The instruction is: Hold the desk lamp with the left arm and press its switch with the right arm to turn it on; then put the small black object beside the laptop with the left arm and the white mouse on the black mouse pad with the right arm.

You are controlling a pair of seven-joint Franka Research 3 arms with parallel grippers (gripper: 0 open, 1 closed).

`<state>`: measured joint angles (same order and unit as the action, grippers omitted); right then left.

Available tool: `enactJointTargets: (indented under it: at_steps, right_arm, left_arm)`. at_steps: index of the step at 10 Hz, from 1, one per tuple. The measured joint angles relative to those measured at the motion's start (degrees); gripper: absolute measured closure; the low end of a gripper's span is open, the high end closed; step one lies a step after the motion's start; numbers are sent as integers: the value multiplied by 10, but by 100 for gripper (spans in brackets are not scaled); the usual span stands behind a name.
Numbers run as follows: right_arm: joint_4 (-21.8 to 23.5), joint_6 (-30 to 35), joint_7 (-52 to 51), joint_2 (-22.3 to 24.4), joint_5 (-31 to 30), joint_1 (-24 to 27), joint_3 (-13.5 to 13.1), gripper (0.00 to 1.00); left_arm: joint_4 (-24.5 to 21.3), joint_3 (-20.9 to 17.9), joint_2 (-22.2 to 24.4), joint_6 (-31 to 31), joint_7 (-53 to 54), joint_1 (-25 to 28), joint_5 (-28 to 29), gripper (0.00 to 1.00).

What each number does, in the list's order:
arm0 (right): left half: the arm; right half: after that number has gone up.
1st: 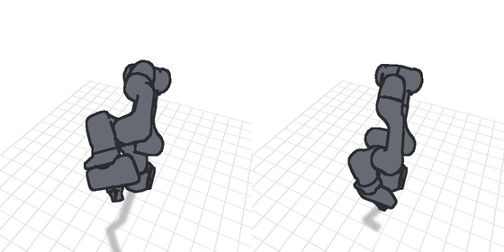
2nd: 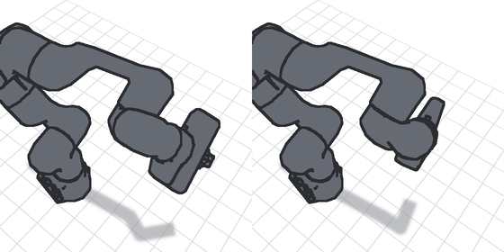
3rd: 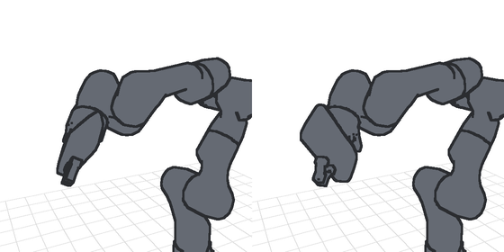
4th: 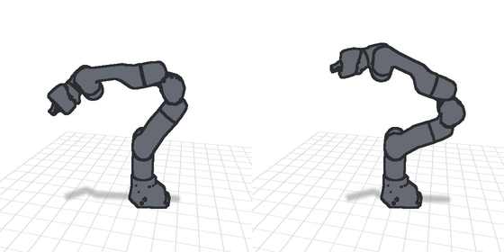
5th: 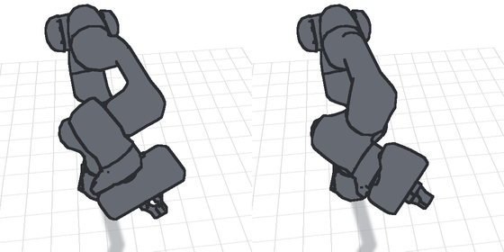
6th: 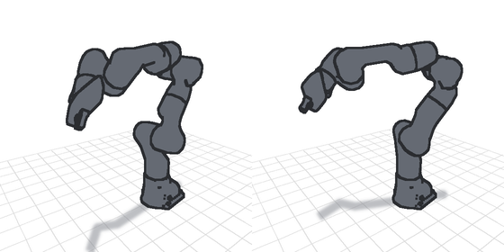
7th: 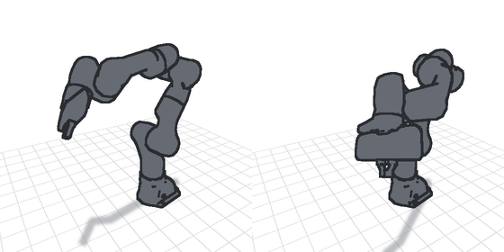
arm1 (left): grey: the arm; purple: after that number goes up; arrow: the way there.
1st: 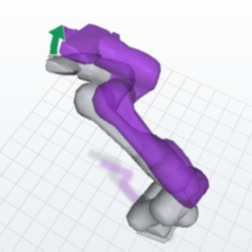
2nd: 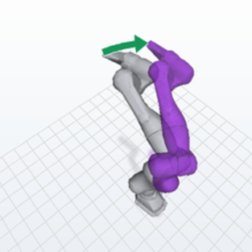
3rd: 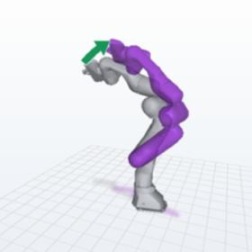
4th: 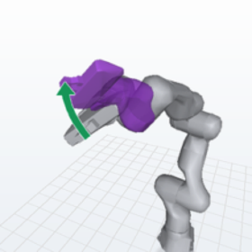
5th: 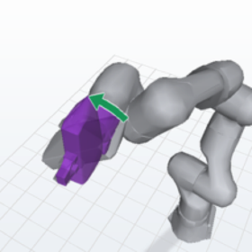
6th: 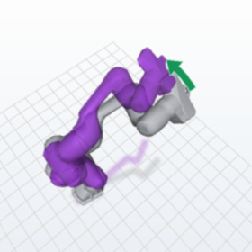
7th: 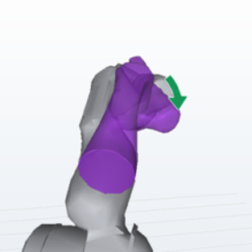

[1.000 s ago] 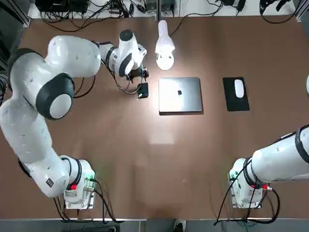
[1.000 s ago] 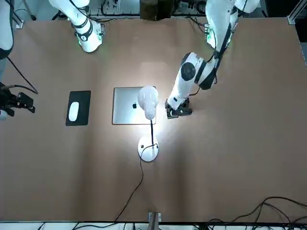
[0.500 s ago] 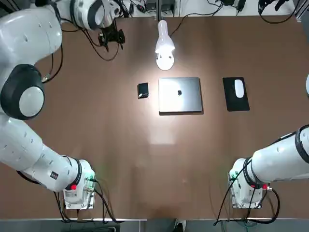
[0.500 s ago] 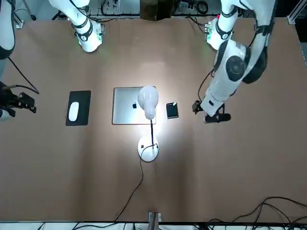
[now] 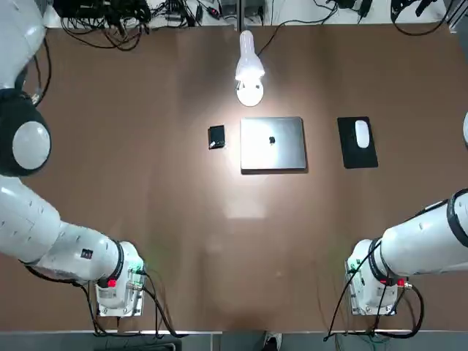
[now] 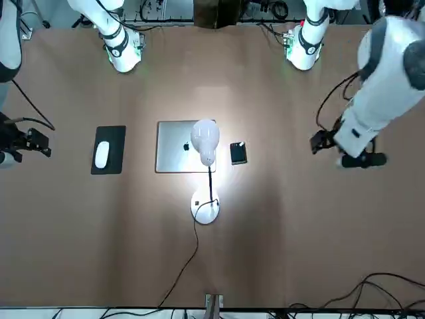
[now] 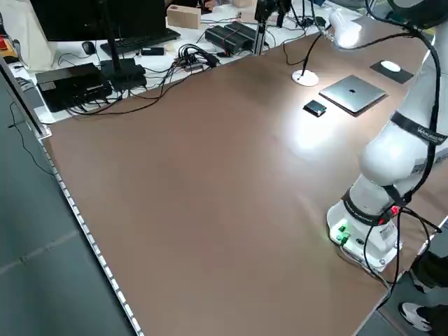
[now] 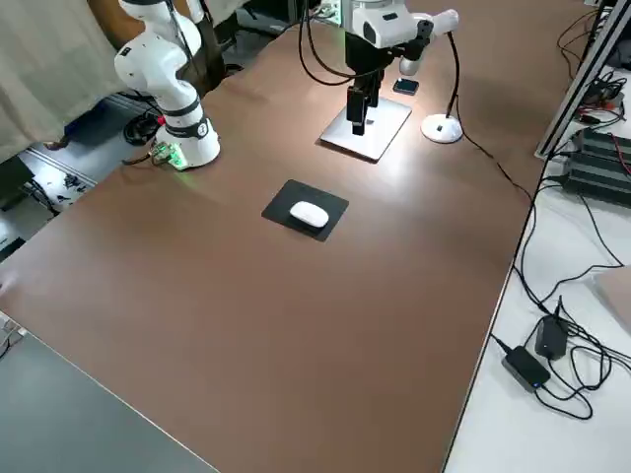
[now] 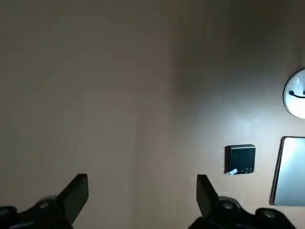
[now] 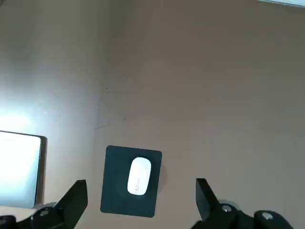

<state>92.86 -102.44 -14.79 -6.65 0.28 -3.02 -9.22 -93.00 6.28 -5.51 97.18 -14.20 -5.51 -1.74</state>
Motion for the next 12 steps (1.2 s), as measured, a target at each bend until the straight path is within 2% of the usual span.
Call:
enactJointTargets:
  at_steps: [1, 2, 3, 6, 9, 12]
  right_arm:
    - [0, -1, 0, 0, 0, 0, 0, 0]
    - [0, -2, 0, 0, 0, 0, 0, 0]
    - [0, -2, 0, 0, 0, 0, 0, 0]
    - [0, -2, 6, 0, 0, 0, 0, 0]
    - [0, -2, 22, 0, 0, -1, 1, 0]
    - [0, -2, 24, 0, 0, -2, 1, 0]
  left_arm:
    - [0, 56, 27, -33, 6, 62, 0, 0]
    - [-1, 87, 52, -52, 10, 99, 0, 0]
    - [-1, 92, 70, -60, 17, 108, 0, 0]
    - [16, 89, 81, -65, 20, 94, 0, 0]
    - [19, 26, 90, -98, 27, 40, -13, 2]
    - [1, 3, 91, -95, 28, 23, -14, 1]
